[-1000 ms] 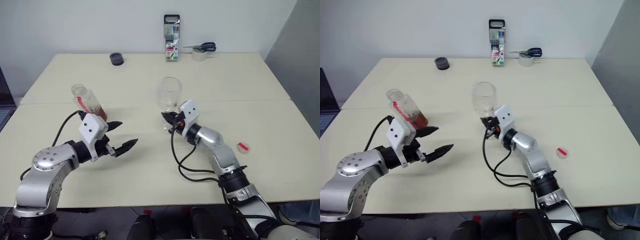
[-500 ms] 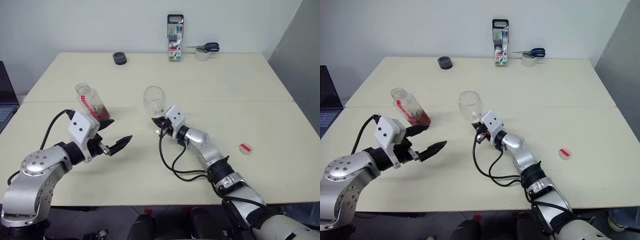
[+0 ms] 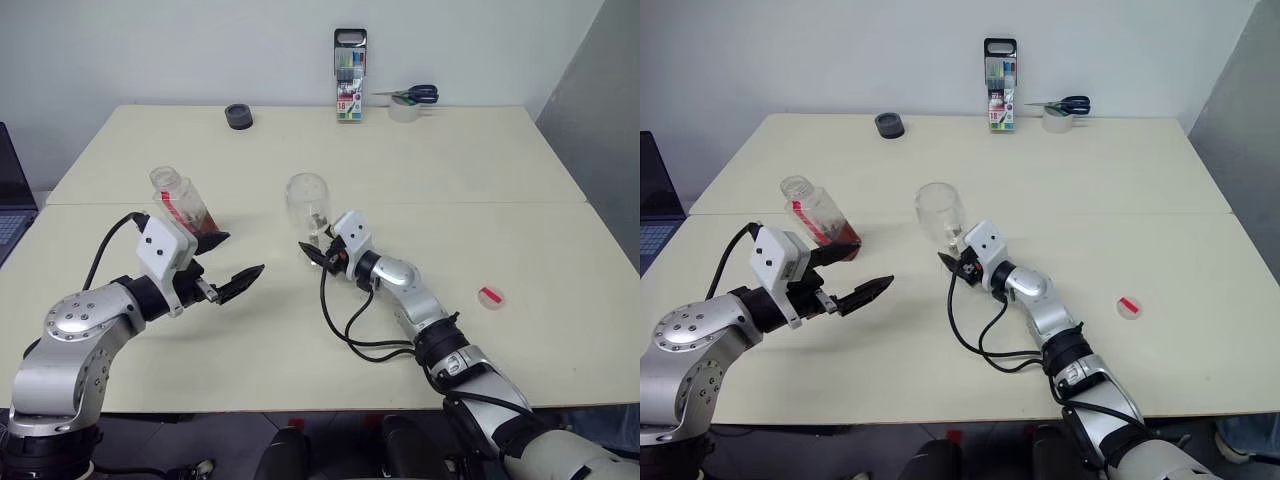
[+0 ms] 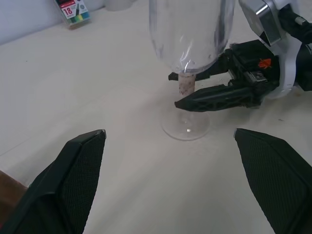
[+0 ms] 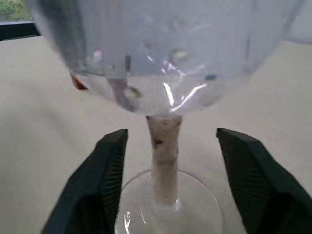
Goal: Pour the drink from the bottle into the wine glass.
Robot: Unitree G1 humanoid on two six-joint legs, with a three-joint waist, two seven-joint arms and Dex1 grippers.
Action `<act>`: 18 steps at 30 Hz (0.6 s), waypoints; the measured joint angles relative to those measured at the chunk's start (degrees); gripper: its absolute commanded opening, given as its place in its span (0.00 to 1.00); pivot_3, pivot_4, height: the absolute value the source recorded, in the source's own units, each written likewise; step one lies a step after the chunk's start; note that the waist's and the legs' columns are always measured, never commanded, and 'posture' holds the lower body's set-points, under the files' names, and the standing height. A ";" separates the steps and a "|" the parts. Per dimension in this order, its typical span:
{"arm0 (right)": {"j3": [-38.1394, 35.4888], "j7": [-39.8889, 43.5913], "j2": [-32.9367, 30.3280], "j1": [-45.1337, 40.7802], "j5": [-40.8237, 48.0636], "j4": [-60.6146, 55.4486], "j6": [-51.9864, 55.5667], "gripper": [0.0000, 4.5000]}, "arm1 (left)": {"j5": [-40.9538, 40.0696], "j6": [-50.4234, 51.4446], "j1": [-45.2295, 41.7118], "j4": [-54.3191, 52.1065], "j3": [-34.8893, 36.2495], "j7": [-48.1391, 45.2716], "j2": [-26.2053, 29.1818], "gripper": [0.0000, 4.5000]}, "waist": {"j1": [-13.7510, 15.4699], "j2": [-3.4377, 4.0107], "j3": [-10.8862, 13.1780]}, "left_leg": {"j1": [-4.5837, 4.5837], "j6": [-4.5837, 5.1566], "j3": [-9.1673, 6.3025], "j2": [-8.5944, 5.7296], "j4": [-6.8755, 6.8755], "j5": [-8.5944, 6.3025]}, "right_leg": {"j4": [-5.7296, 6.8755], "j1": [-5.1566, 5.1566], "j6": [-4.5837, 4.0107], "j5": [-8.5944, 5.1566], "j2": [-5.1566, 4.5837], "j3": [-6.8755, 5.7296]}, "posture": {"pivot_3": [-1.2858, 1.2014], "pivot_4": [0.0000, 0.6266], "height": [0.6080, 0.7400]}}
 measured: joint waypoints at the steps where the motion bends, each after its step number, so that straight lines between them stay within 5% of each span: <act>1: -0.02 0.00 0.00 0.15 0.00 -0.07 0.10 0.97 | 0.02 -0.20 0.00 0.13 -0.10 0.00 0.00 1.00 | 0.00 0.00 0.00 | 0.00 0.00 0.00 0.00 0.00 0.00 | 0.00 0.00 0.00 0.00 0.00 0.00 | 0.52 0.24 1.00; 18: -0.05 1.44 -5.22 6.79 -0.57 -10.63 5.38 1.00 | -0.03 -0.65 -1.09 -0.01 -2.66 1.48 -1.19 1.00 | 0.02 0.00 0.00 | -0.01 0.00 0.00 0.00 0.00 0.00 | -0.01 0.01 0.00 0.00 -0.01 0.01 | 0.52 0.24 1.00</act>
